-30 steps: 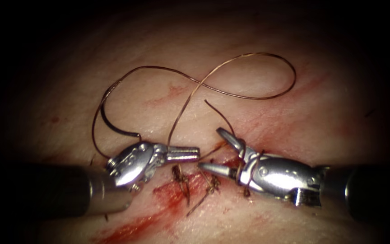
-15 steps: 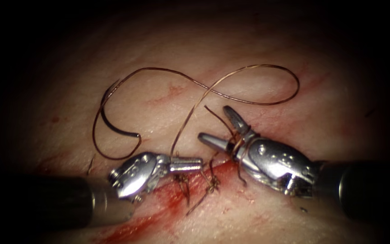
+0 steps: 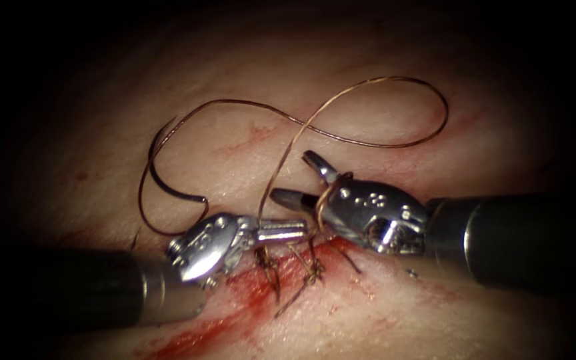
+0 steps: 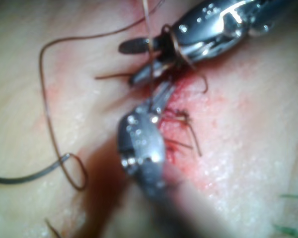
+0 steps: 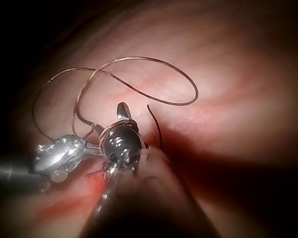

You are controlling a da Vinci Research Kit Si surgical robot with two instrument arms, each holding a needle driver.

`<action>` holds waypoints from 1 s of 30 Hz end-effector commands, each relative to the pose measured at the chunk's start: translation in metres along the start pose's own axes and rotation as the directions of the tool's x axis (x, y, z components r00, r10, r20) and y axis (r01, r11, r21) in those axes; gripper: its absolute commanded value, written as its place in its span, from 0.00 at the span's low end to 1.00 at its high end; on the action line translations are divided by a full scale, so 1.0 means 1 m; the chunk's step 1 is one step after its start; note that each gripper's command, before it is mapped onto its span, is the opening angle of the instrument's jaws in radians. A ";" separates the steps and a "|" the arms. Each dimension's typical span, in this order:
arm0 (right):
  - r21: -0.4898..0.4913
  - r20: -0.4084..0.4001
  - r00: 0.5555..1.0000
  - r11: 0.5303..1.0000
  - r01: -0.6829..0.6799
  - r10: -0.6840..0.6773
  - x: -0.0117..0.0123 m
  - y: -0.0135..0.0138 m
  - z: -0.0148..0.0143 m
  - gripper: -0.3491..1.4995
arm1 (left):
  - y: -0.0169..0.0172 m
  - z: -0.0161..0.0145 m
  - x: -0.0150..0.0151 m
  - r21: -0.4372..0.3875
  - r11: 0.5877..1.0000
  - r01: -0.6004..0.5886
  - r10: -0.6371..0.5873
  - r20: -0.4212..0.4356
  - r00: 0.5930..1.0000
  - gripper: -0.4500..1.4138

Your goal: Wound Closure

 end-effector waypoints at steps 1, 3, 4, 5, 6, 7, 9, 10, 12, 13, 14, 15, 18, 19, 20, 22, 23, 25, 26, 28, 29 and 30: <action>-0.019 0.042 0.999 1.000 0.012 -0.012 -0.0001 0.0004 0.0012 0.74 | 0.0000 0.0004 -0.0009 0.000 1.000 0.003 -0.003 0.001 1.000 0.00; -0.025 0.055 0.998 1.000 0.014 -0.013 -0.0001 0.0007 0.0013 0.74 | 0.0000 0.0004 -0.0009 0.000 1.000 0.003 -0.003 0.001 1.000 0.00; -0.043 0.075 0.997 0.999 0.024 -0.020 -0.0002 0.0011 0.0015 0.74 | 0.0000 0.0003 -0.0009 0.000 1.000 0.003 -0.003 0.001 1.000 0.00; -0.043 0.075 0.997 0.999 0.024 -0.020 -0.0002 0.0011 0.0015 0.74 | 0.0000 0.0003 -0.0009 0.000 1.000 0.003 -0.003 0.001 1.000 0.00; -0.046 0.084 0.996 0.999 0.021 -0.017 -0.0003 0.0013 0.0017 0.74 | 0.0000 0.0003 -0.0009 0.000 1.000 0.003 -0.003 0.001 1.000 0.00; -0.044 0.093 0.995 0.999 0.025 -0.021 -0.0005 0.0014 0.0018 0.74 | 0.0000 0.0003 -0.0009 0.001 1.000 0.003 -0.003 0.001 1.000 0.00; -0.042 0.114 0.993 0.999 0.030 -0.025 -0.0012 0.0017 0.0022 0.74 | 0.0000 0.0002 -0.0009 0.001 1.000 0.003 -0.003 0.001 1.000 0.00; -0.036 0.121 0.992 0.999 0.036 -0.031 -0.0015 0.0018 0.0024 0.74 | 0.0000 0.0002 -0.0009 0.001 1.000 0.003 -0.003 0.001 1.000 0.00; -0.048 0.140 0.989 0.998 0.050 -0.043 -0.0039 0.0028 0.0041 0.73 | 0.0000 0.0003 -0.0010 0.003 1.000 0.002 -0.002 0.001 1.000 0.00; -0.048 0.140 0.989 0.998 0.050 -0.043 -0.0039 0.0028 0.0041 0.73 | 0.0000 0.0003 -0.0010 0.003 1.000 0.002 -0.002 0.001 1.000 0.00; -0.050 0.141 0.989 0.997 0.051 -0.044 -0.0042 0.0031 0.0044 0.73 | 0.0000 0.0004 -0.0010 0.004 1.000 0.002 -0.002 0.001 1.000 0.00; -0.062 0.142 0.989 0.997 0.052 -0.043 -0.0050 0.0036 0.0051 0.73 | 0.0000 0.0004 -0.0010 0.005 1.000 0.001 -0.001 0.000 1.000 0.00; -0.084 0.140 0.989 0.995 0.052 -0.039 -0.0061 0.0041 0.0059 0.73 | 0.0000 0.0006 -0.0013 0.008 1.000 -0.001 0.001 0.001 1.000 0.00; -0.084 0.142 0.989 0.995 0.050 -0.038 -0.0063 0.0041 0.0060 0.73 | 0.0000 0.0006 -0.0014 0.005 1.000 -0.002 0.002 0.001 1.000 0.00; -0.086 0.142 0.989 0.995 0.050 -0.037 -0.0064 0.0042 0.0060 0.72 | 0.0000 0.0006 -0.0014 0.006 1.000 -0.002 0.002 0.001 1.000 0.00; -0.086 0.147 0.988 0.995 0.051 -0.038 -0.0064 0.0043 0.0061 0.72 | 0.0001 0.0006 -0.0016 0.006 1.000 -0.004 0.004 0.001 1.000 0.00; -0.086 0.147 0.988 0.995 0.051 -0.038 -0.0064 0.0043 0.0061 0.72 | 0.0001 0.0006 -0.0016 0.006 1.000 -0.004 0.004 0.001 1.000 0.00; -0.081 0.170 0.985 0.995 0.055 -0.041 -0.0068 0.0046 0.0066 0.70 | 0.0002 0.0006 -0.0016 0.004 1.000 -0.004 0.004 0.002 1.000 0.00; -0.081 0.170 0.985 0.995 0.055 -0.041 -0.0068 0.0046 0.0066 0.70 | 0.0002 0.0006 -0.0016 0.004 1.000 -0.004 0.004 0.002 1.000 0.00; -0.072 0.189 0.981 0.996 0.059 -0.045 -0.0074 0.0045 0.0071 0.70 | 0.0003 0.0006 -0.0017 0.004 1.000 -0.004 0.004 0.002 1.000 0.00; -0.057 0.205 0.977 0.996 0.063 -0.050 -0.0081 0.0045 0.0075 0.69 | 0.0003 0.0005 -0.0017 0.004 1.000 -0.004 0.004 0.002 1.000 0.00; -0.052 0.203 0.978 0.997 0.064 -0.052 -0.0083 0.0045 0.0077 0.69 | 0.0003 0.0005 -0.0017 0.003 1.000 -0.004 0.004 0.002 1.000 0.00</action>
